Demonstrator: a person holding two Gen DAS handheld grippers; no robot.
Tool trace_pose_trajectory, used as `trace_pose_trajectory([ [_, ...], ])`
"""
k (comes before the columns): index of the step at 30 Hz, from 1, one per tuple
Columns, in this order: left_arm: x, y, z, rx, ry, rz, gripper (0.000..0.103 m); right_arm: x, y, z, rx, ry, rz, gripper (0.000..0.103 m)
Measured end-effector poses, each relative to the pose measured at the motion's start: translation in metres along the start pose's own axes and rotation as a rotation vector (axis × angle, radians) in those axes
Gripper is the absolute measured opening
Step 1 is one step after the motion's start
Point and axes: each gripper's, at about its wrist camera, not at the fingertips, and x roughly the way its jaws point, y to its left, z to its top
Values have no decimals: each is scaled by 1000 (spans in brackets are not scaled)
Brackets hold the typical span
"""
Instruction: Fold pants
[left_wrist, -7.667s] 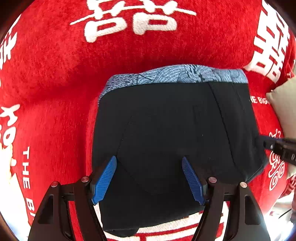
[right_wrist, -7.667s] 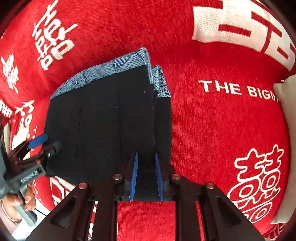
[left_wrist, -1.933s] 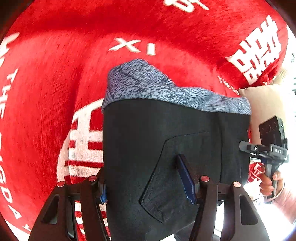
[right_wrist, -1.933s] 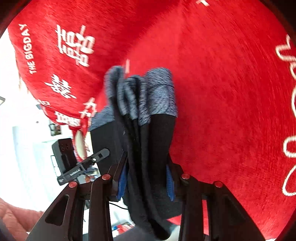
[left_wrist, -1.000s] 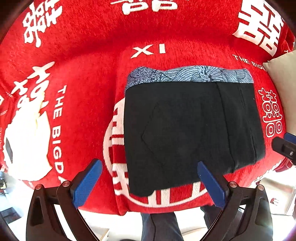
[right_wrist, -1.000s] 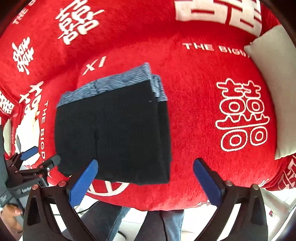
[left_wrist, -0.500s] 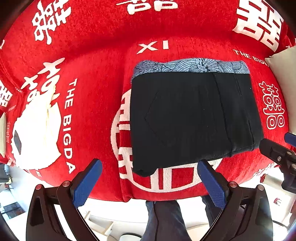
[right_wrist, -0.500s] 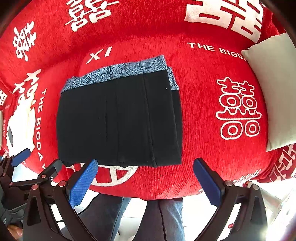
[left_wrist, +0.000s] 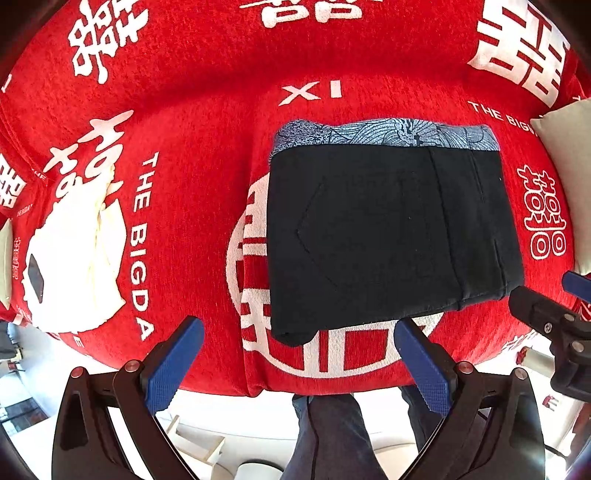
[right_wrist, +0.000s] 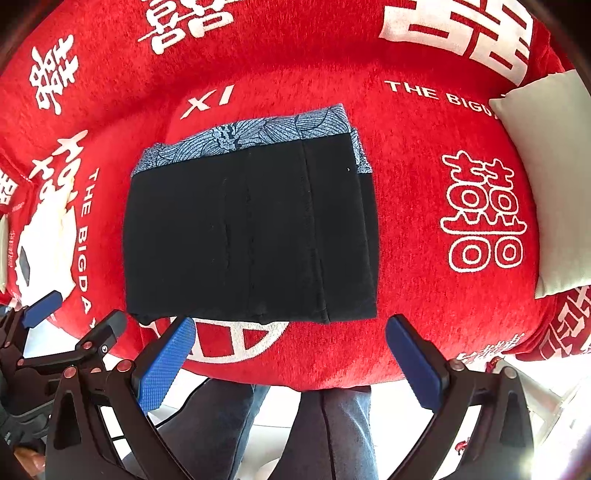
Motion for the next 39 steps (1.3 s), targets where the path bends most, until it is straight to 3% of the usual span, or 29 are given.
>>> trace_pose_trajectory([
  [39, -4, -3, -1, 21, -7, 3, 103, -3, 3, 2, -14, -13, -33, 103],
])
